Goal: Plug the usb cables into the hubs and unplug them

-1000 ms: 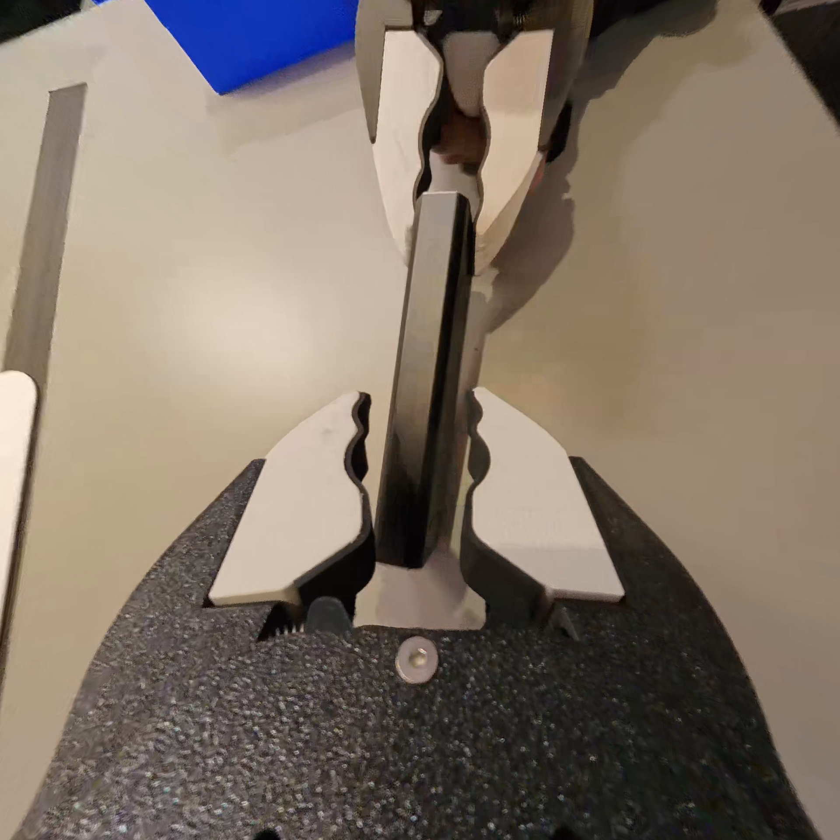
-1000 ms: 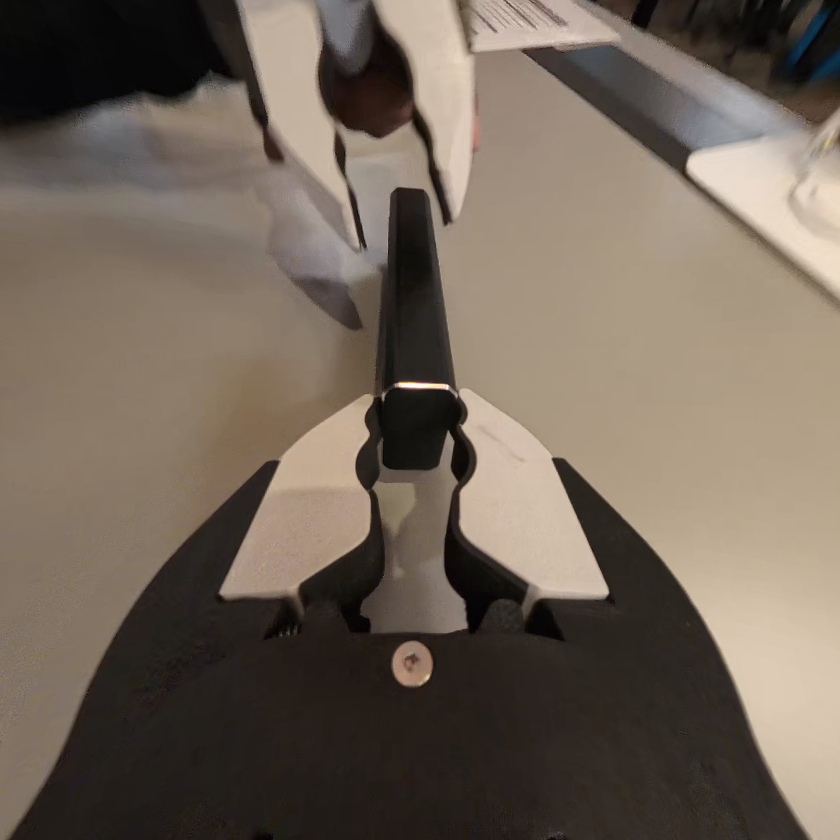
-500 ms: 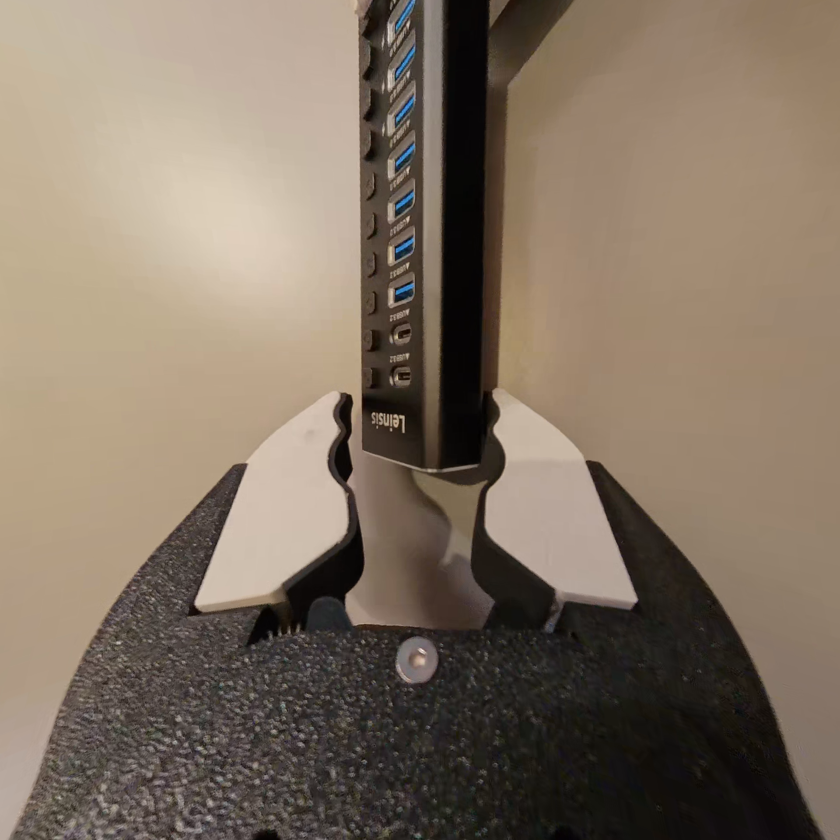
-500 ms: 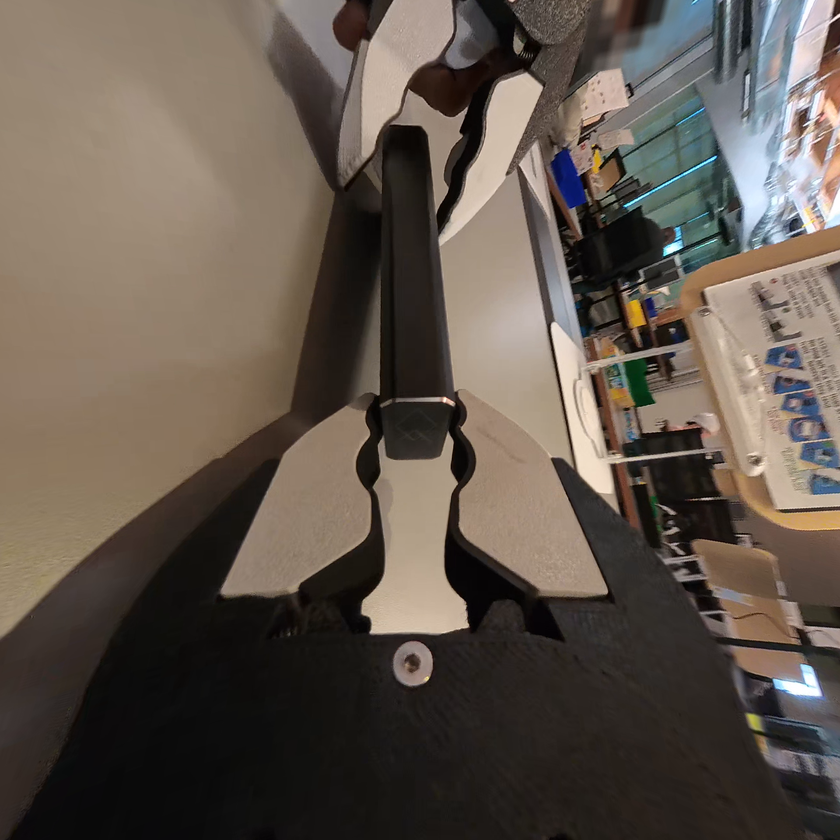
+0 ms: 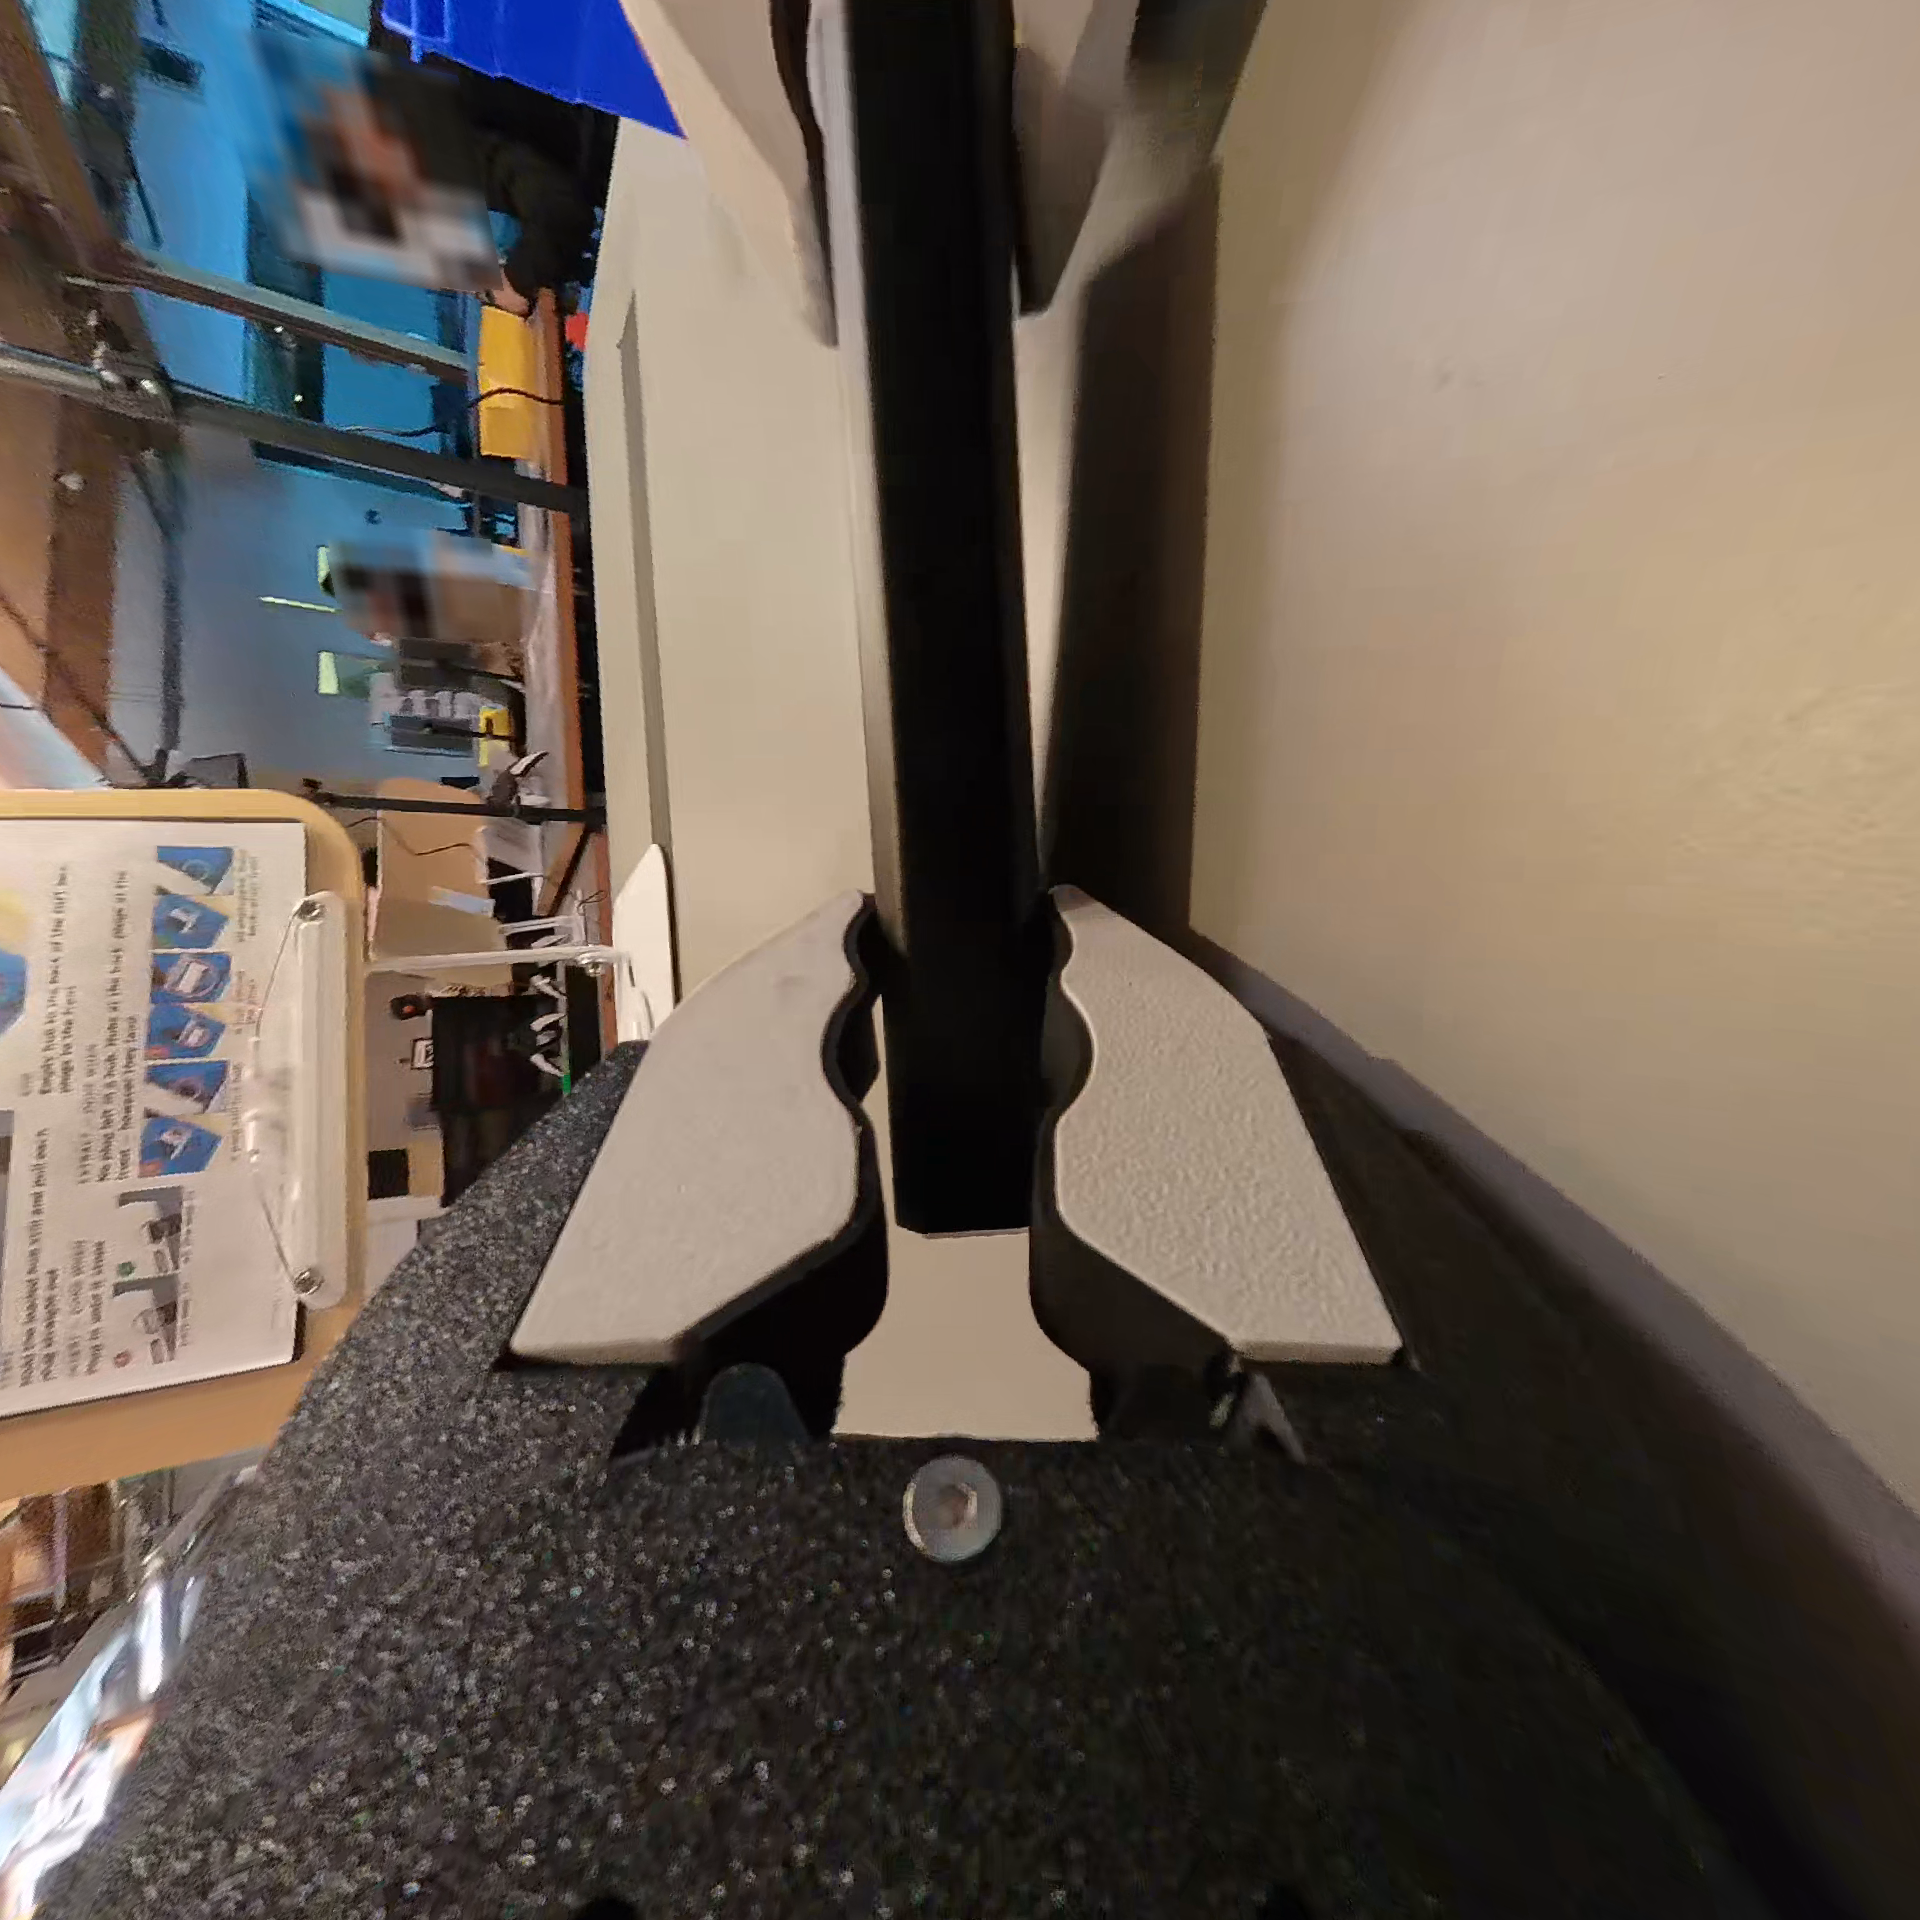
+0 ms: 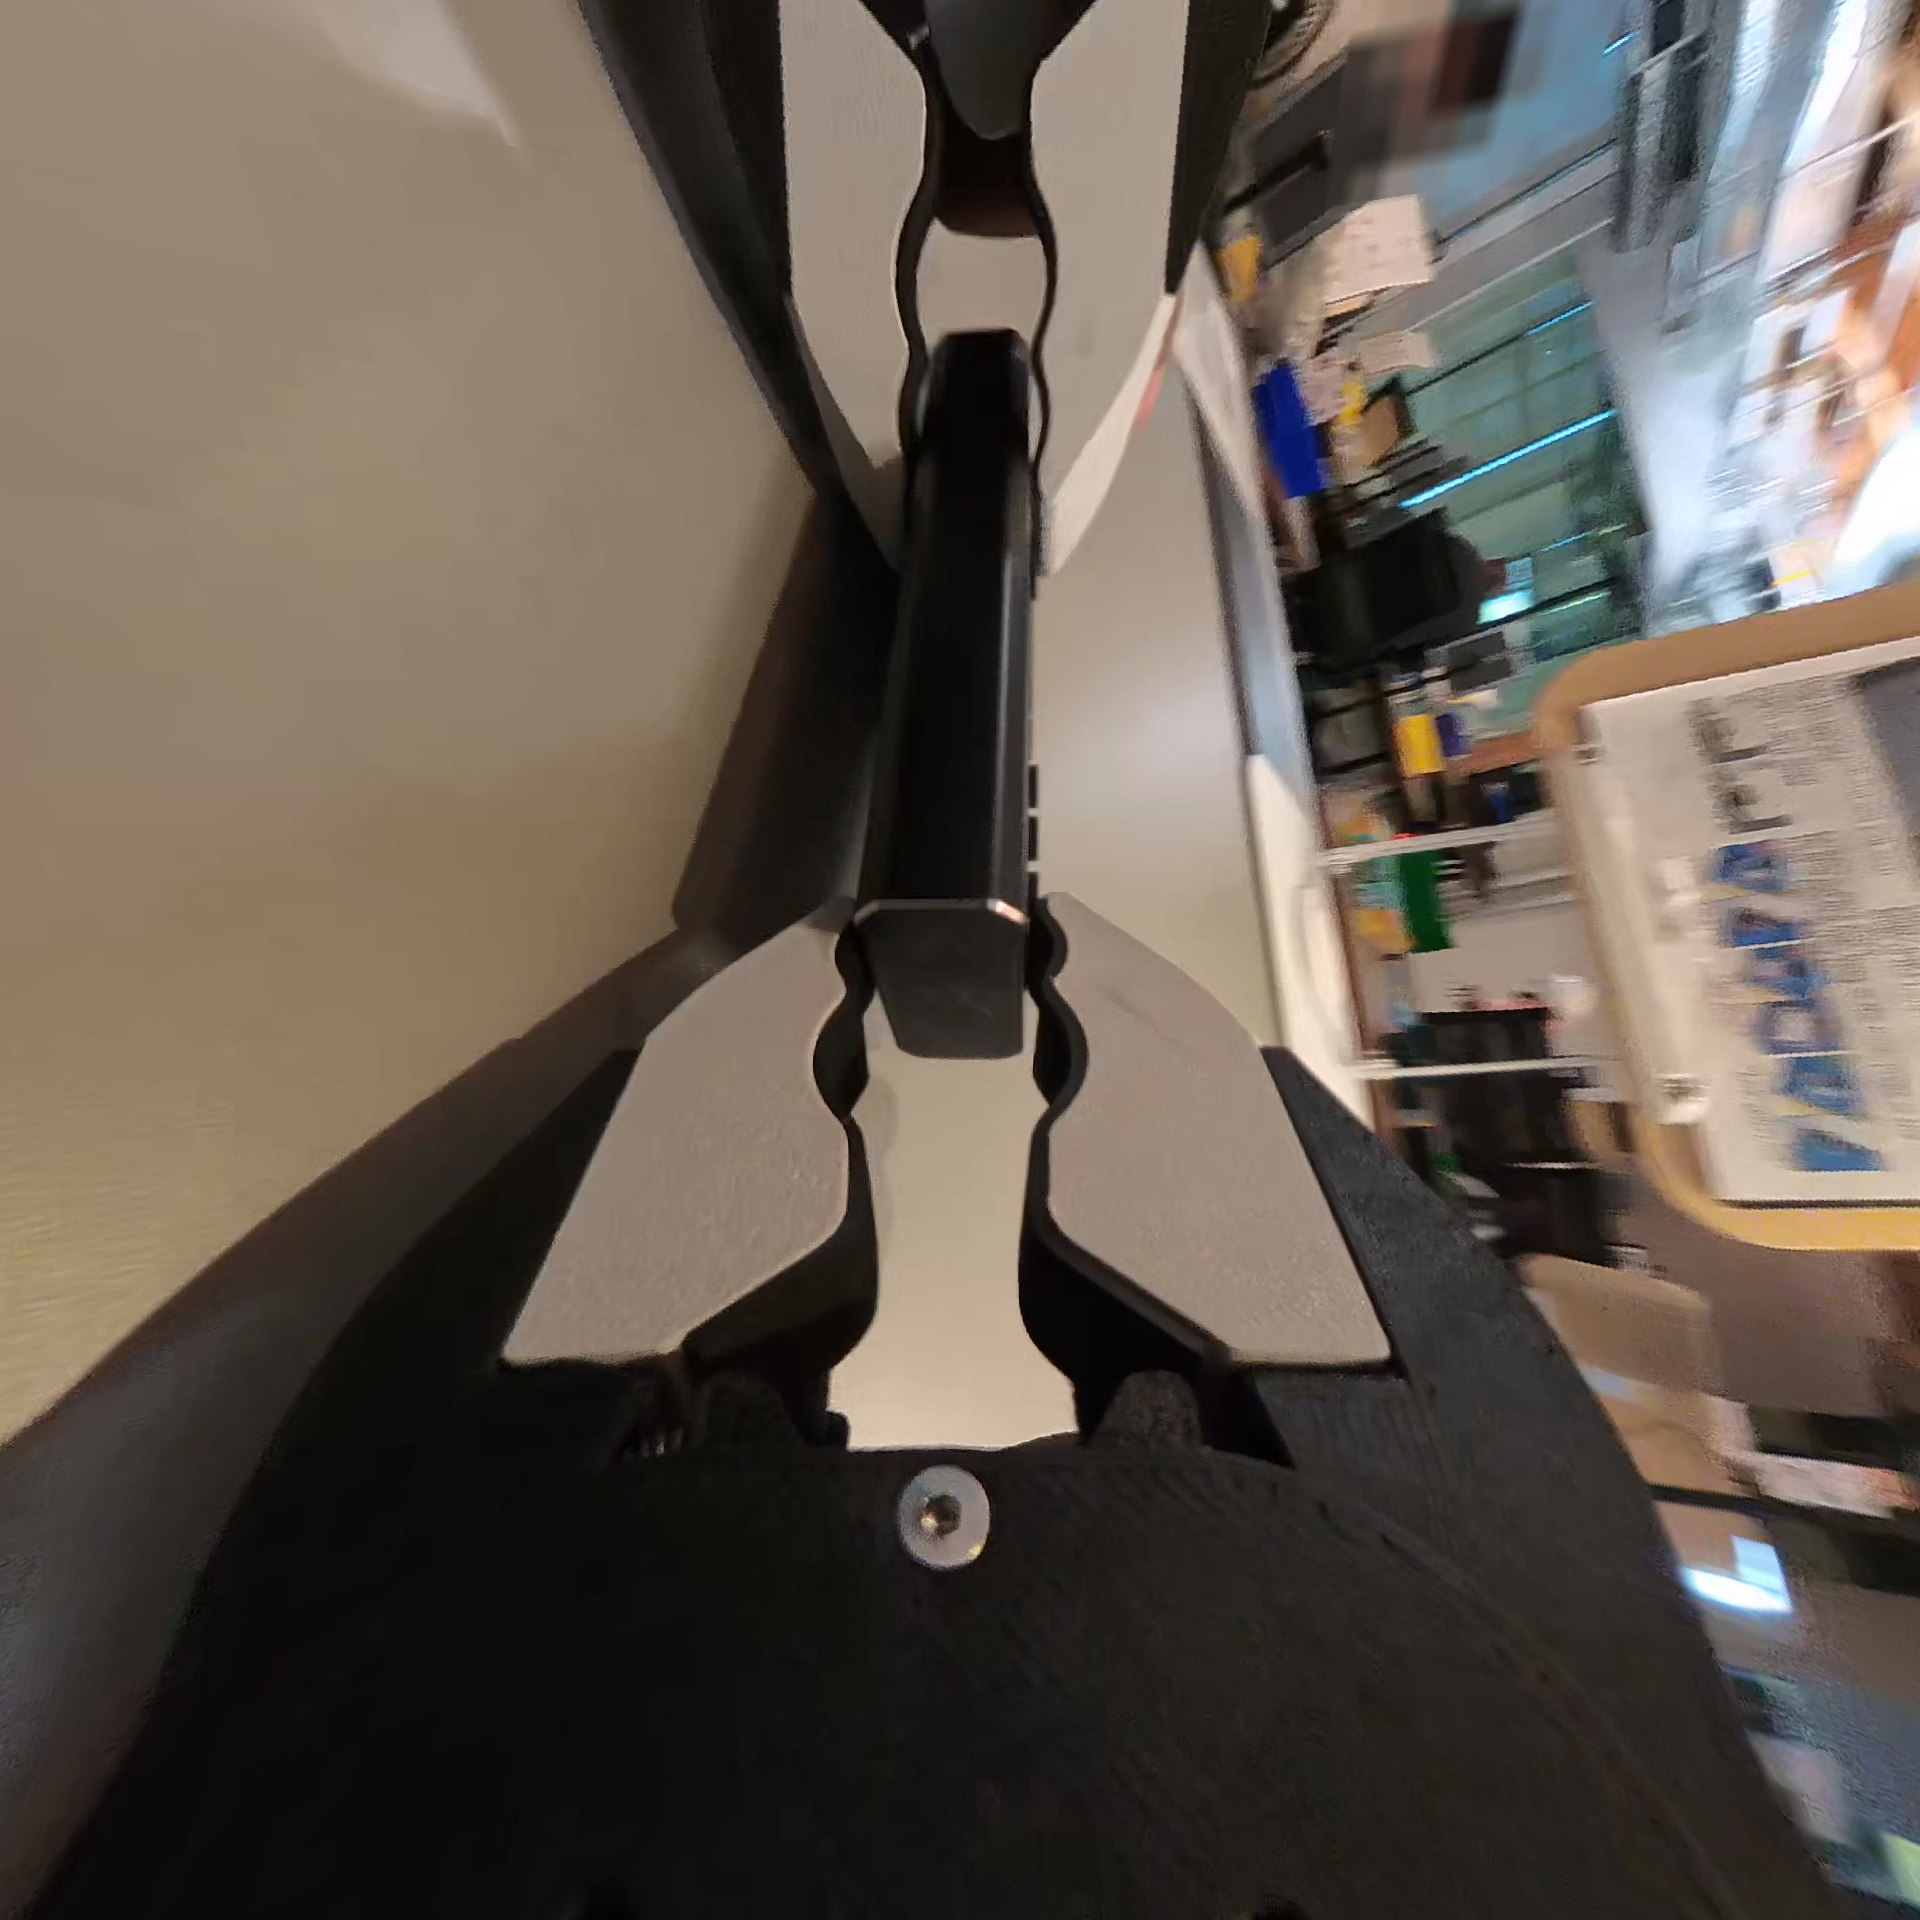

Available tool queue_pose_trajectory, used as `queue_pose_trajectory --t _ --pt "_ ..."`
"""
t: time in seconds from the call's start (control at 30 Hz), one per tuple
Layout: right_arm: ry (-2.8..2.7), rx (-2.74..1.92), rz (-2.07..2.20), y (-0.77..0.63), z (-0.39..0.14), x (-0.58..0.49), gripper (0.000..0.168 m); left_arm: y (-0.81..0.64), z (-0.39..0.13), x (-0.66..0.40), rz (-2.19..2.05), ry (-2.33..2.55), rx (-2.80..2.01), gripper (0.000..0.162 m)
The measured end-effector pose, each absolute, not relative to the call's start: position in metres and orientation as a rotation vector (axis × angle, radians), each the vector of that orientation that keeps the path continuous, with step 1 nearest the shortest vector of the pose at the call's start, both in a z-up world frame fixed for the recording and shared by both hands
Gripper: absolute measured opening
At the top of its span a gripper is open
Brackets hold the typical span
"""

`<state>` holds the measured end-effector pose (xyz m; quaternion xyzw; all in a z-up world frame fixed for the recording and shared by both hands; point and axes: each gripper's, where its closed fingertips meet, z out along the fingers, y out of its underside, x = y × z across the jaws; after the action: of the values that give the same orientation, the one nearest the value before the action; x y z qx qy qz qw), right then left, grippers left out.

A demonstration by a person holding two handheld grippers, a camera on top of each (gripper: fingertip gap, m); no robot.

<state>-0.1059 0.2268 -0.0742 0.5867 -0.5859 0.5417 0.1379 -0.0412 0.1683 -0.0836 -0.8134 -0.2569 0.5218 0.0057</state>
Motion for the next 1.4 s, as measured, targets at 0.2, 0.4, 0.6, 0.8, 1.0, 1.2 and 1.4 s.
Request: queue_pose_trajectory --t 0.2,0.4,0.6,0.8,1.0,1.2,1.4 --pt "-2.359 1.610 1.553 0.241 -0.075 -0.115 0.069 0.164 -0.077 -0.040 1.857 -0.841 -2.514 0.027" --pt "-2.817 1.335 1.579 0.226 -0.068 -0.121 0.092 0.169 -0.074 -0.041 1.928 -0.744 -2.534 0.028" --pt "-2.999 1.372 1.380 0.214 -0.080 -0.116 0.089 0.184 -0.067 -0.044 2.001 -0.570 -2.529 0.027" --pt "-2.952 1.566 1.235 0.221 -0.094 -0.106 0.068 0.189 -0.064 -0.046 2.017 -0.512 -2.502 0.027" --pt "-2.924 1.552 1.241 0.227 -0.095 -0.112 0.066 0.195 -0.072 -0.048 1.925 -0.514 -2.500 0.028" --pt "-2.938 1.458 1.204 0.229 -0.099 -0.131 0.066 0.186 -0.069 -0.032 1.830 -0.682 -2.434 0.045" --pt "-2.941 1.368 1.168 0.237 -0.103 -0.158 0.066 0.171 -0.041 0.016 1.698 -1.150 -2.172 0.051"
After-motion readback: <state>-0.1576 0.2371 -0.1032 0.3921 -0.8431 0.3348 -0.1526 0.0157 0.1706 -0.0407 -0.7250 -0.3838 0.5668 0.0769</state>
